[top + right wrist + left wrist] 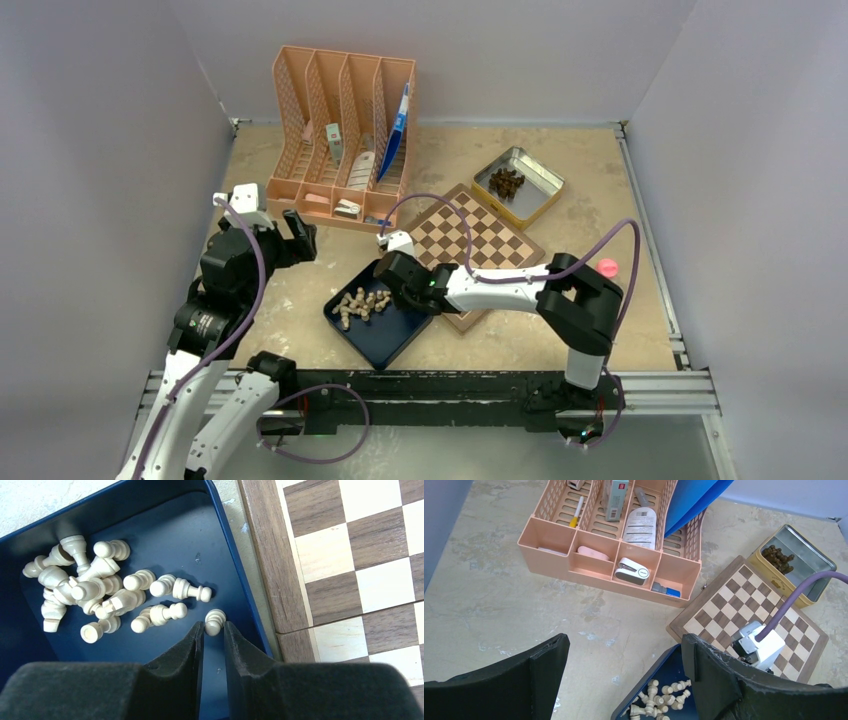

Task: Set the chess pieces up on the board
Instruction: Pick up the chess piece from the storage box.

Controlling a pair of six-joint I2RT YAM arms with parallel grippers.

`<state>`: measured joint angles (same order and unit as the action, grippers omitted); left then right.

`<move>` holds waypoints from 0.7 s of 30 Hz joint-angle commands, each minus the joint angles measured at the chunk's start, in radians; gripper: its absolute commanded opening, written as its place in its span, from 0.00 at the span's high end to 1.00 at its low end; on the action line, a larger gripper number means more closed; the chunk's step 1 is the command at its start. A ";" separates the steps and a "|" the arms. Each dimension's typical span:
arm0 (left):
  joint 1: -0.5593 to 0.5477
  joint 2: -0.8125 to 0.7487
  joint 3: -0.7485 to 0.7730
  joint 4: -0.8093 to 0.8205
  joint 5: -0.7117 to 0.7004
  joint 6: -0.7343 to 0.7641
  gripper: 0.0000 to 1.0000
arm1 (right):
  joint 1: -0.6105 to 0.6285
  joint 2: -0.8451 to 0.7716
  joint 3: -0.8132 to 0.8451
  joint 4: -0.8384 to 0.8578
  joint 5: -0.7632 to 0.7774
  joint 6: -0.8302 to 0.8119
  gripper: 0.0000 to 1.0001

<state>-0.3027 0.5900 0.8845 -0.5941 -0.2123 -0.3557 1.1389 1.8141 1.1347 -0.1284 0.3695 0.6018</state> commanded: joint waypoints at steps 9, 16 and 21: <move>-0.003 0.004 -0.008 0.031 0.025 0.008 0.18 | 0.005 -0.005 0.030 0.014 0.028 -0.018 0.85; -0.003 0.001 -0.011 0.032 0.032 0.008 0.18 | 0.007 -0.071 0.034 0.031 -0.010 -0.054 0.88; -0.003 0.009 -0.011 0.038 0.038 0.007 0.18 | 0.006 -0.116 0.049 0.012 -0.071 -0.084 0.89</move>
<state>-0.3027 0.5938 0.8734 -0.5934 -0.1864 -0.3553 1.1389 1.7691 1.1442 -0.1211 0.3443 0.5575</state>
